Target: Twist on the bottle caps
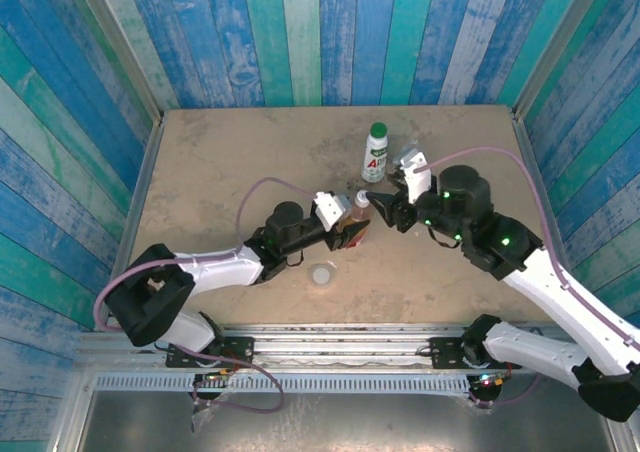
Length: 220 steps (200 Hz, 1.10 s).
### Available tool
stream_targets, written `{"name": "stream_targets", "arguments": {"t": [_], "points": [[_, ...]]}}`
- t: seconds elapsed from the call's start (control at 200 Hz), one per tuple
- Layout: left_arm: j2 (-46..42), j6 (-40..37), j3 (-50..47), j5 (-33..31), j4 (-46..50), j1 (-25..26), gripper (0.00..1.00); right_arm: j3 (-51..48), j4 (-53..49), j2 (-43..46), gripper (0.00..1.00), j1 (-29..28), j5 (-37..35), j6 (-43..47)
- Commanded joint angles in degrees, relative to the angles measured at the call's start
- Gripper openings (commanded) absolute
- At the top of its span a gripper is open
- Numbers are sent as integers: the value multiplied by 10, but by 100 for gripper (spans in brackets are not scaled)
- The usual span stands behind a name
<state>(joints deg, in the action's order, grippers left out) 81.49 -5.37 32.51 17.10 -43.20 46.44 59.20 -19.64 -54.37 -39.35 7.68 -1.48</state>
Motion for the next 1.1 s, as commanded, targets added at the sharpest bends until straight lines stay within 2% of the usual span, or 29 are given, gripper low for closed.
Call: {"name": "stream_targets", "arguments": {"t": [0.0, 0.11, 0.22, 0.416, 0.576, 0.922, 1.097], "points": [[-65, 10, -3, 121, -7, -5, 58, 7, -4, 5, 62, 39, 192, 79], [-74, 28, 5, 207, -1, -9, 58, 20, -47, 1, 61, 85, 302, 159], [-77, 44, 20, 275, 5, -9, 58, 32, -81, -3, 60, 104, 373, 195], [-88, 48, 28, 308, 11, -9, 58, 52, -101, -32, 57, 109, 461, 203], [-87, 49, 43, 330, 26, -9, 58, 52, -107, -41, 51, 109, 488, 210], [-92, 48, 46, 330, 32, -9, 58, 52, -130, -57, 48, 109, 505, 230], [-92, 45, 47, 327, 36, -9, 58, 60, -146, -65, 32, 109, 508, 237]]}}
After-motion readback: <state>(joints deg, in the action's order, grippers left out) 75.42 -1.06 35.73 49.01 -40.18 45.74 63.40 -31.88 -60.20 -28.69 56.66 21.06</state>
